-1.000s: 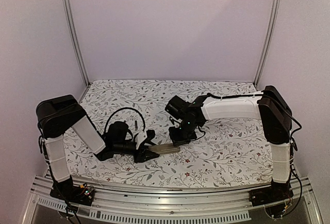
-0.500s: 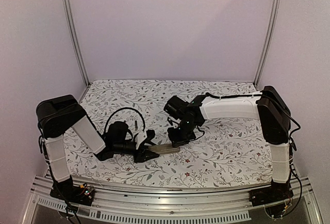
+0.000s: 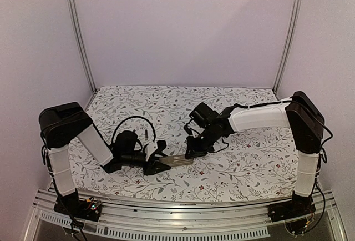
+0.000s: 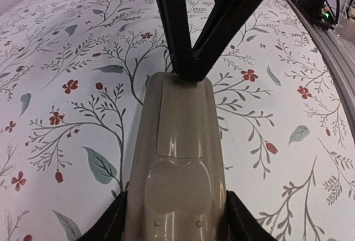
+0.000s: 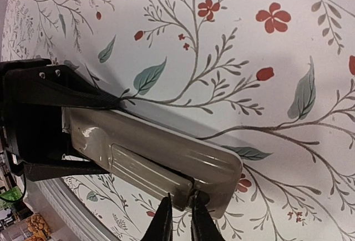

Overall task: Load the batteries into the remote control
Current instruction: Remove the battery cover from the remote control, then place the remote control without batteries at the center of the board.

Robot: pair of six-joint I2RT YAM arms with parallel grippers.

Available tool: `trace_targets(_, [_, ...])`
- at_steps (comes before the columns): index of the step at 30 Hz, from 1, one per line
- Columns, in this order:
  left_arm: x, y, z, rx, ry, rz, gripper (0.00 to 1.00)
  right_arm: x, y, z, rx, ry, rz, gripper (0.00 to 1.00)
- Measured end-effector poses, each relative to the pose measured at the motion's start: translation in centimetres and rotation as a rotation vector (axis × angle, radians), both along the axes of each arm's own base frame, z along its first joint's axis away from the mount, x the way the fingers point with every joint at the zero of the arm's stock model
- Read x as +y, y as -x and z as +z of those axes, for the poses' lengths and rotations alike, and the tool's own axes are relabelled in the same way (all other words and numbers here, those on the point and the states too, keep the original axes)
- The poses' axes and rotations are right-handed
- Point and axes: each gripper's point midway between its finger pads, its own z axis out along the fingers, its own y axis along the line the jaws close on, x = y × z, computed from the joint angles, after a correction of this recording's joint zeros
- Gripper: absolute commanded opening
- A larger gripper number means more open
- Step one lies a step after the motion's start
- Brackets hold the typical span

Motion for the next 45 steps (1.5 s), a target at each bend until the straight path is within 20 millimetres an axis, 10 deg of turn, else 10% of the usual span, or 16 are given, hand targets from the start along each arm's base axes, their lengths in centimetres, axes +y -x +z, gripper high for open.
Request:
trace_targets(9, [0.0, 0.0, 0.0, -0.002, -0.001, -0.001, 0.00, 3.1, 0.6, 6.9, -0.062, -0.299, 0.055, 0.12])
trace_targets(14, [0.0, 0.0, 0.0, -0.002, -0.001, -0.001, 0.00, 3.8, 0.8, 7.5, -0.067, -0.335, 0.062, 0.21])
trace_targets(35, [0.2, 2.5, 3.3, -0.092, -0.015, -0.167, 0.00, -3.5, -3.4, 8.2, -0.217, -0.187, -0.095, 0.58])
trace_targets(45, [1.2, 4.7, 0.8, -0.100, -0.087, -0.214, 0.03, -5.3, -2.4, 9.3, -0.330, -0.193, -0.025, 0.60])
